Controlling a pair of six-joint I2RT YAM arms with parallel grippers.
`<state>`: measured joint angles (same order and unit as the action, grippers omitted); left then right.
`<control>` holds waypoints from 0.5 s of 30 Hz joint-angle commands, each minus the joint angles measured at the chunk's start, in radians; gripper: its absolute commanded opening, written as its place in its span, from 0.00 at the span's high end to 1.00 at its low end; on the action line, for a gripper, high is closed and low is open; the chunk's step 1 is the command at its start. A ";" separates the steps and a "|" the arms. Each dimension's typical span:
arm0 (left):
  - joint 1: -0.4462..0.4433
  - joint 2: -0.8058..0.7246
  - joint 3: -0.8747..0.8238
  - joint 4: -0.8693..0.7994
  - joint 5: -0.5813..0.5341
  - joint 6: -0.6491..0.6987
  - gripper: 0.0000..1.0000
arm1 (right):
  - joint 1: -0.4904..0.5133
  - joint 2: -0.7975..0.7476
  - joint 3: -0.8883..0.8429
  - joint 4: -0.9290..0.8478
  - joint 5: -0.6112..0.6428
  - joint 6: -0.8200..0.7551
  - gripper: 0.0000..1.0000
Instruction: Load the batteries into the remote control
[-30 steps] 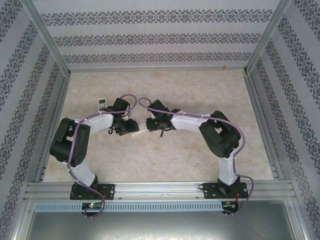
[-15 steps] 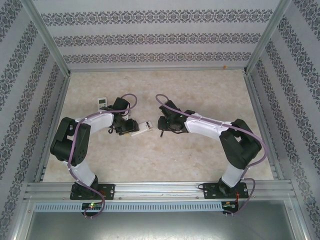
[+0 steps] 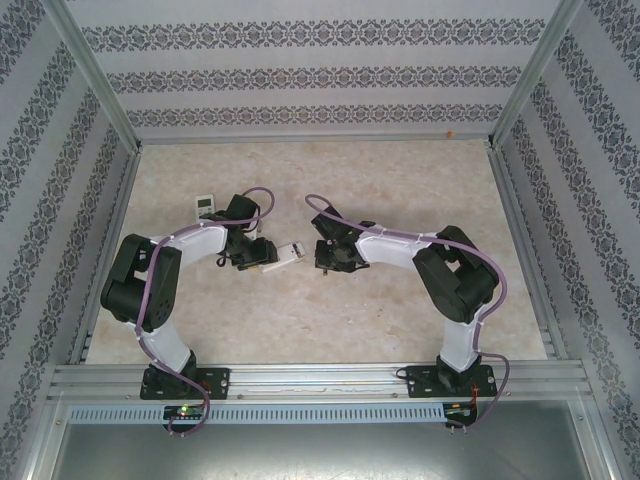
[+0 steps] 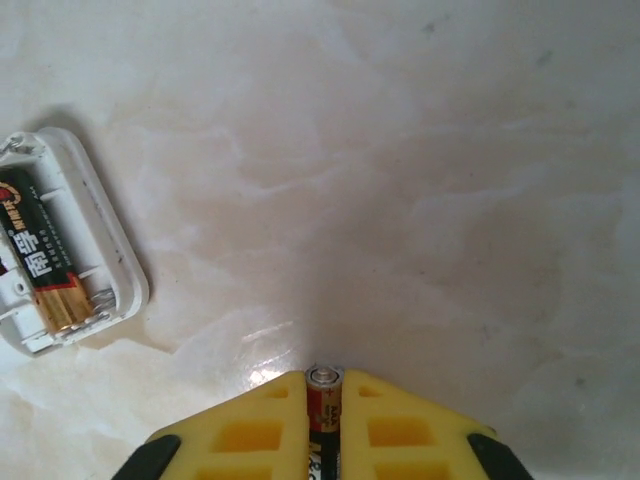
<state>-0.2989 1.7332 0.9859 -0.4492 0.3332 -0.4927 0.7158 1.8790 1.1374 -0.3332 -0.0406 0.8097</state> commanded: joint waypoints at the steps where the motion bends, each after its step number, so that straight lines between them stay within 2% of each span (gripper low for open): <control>1: 0.019 0.083 -0.042 0.092 -0.133 0.030 0.50 | 0.001 -0.034 0.027 -0.003 0.027 -0.055 0.92; 8: 0.018 0.078 -0.048 0.101 -0.117 0.022 0.50 | 0.008 -0.007 0.170 0.046 0.032 -0.305 0.92; 15: 0.019 0.081 -0.044 0.103 -0.111 0.021 0.50 | 0.010 0.089 0.261 0.060 0.000 -0.359 0.91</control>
<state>-0.2932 1.7325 0.9821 -0.4454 0.3439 -0.4927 0.7162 1.9125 1.3777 -0.2737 -0.0353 0.5068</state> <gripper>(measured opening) 0.505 0.090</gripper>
